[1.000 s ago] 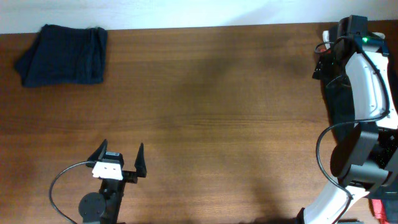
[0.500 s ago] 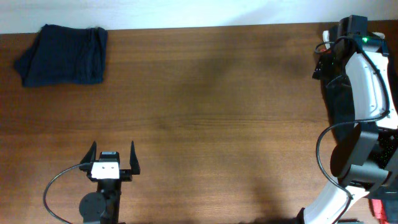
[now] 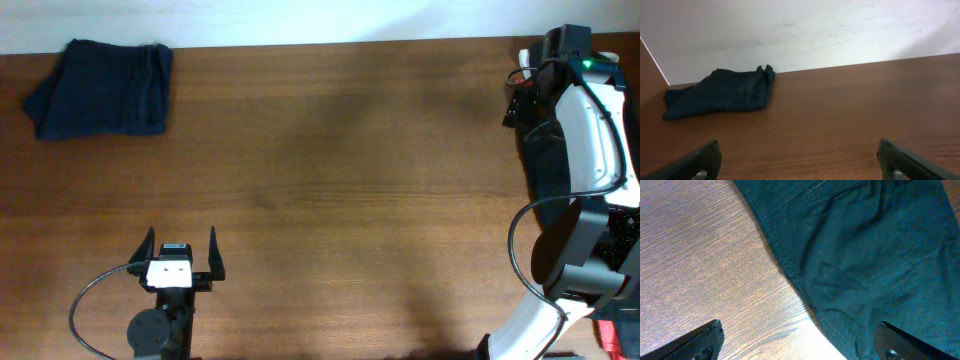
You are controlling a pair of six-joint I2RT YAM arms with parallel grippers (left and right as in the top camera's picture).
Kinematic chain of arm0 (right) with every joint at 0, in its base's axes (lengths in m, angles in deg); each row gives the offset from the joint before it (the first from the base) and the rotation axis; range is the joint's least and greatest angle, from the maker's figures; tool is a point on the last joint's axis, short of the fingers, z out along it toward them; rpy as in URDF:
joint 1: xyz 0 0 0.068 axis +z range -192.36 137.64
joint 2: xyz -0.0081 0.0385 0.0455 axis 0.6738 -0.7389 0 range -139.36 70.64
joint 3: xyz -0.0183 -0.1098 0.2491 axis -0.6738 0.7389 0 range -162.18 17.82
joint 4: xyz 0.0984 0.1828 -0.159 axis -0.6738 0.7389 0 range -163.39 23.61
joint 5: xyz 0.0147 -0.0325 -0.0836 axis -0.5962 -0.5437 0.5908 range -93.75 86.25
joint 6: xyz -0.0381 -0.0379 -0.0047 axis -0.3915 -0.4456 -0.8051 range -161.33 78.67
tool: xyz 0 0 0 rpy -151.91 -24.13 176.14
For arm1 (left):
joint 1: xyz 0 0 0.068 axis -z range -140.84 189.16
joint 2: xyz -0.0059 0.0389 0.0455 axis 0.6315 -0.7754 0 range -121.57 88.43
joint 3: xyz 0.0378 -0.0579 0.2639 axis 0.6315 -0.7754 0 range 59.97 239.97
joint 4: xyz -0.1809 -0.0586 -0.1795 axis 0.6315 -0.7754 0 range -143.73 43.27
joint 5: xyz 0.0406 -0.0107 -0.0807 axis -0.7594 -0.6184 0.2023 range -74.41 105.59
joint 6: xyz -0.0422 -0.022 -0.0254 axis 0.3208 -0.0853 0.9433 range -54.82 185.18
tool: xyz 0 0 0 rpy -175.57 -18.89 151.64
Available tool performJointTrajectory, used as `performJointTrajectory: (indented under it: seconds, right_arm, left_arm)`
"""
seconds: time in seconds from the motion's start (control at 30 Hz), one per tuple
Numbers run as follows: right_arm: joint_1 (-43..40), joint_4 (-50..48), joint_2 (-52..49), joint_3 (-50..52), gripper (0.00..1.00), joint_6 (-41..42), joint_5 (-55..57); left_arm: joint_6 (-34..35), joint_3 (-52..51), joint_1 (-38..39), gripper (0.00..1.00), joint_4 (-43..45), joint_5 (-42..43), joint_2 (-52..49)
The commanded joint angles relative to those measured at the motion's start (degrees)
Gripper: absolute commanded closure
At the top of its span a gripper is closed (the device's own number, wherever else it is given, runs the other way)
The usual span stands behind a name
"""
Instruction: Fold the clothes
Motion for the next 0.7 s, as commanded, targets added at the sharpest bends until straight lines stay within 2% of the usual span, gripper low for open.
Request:
performJointTrajectory:
  seconds: [0.0,0.07,0.17,0.5,0.6,0.67]
  right_arm:
    - [-0.3,0.0,0.5,-0.9,0.01,0.4,0.5]
    - [0.0,0.0,1.6,-0.9,0.01,0.4,0.5]
    - [1.8,0.0,8.9,-0.9,0.01,0.4,0.5]
    - [18.6,0.0,45.1,-0.9,0.01,0.4,0.5]
    - [18.9,0.6,51.8,-0.9,0.01,0.3,1.0]
    - [18.9,5.4,56.6,-0.9,0.01,-0.1,1.2]
  left_arm:
    - [-0.9,-0.2,0.1,0.01,-0.3,-0.4,0.3]
    - [-0.9,-0.2,0.1,0.01,-0.3,-0.4,0.3]
    - [-0.9,-0.2,0.1,0.01,-0.3,-0.4,0.3]
    - [-0.9,-0.2,0.1,0.01,-0.3,-0.4,0.3]
    - [-0.9,-0.2,0.1,0.01,-0.3,-0.4,0.3]
    - [-0.9,-0.2,0.1,0.01,-0.3,-0.4,0.3]
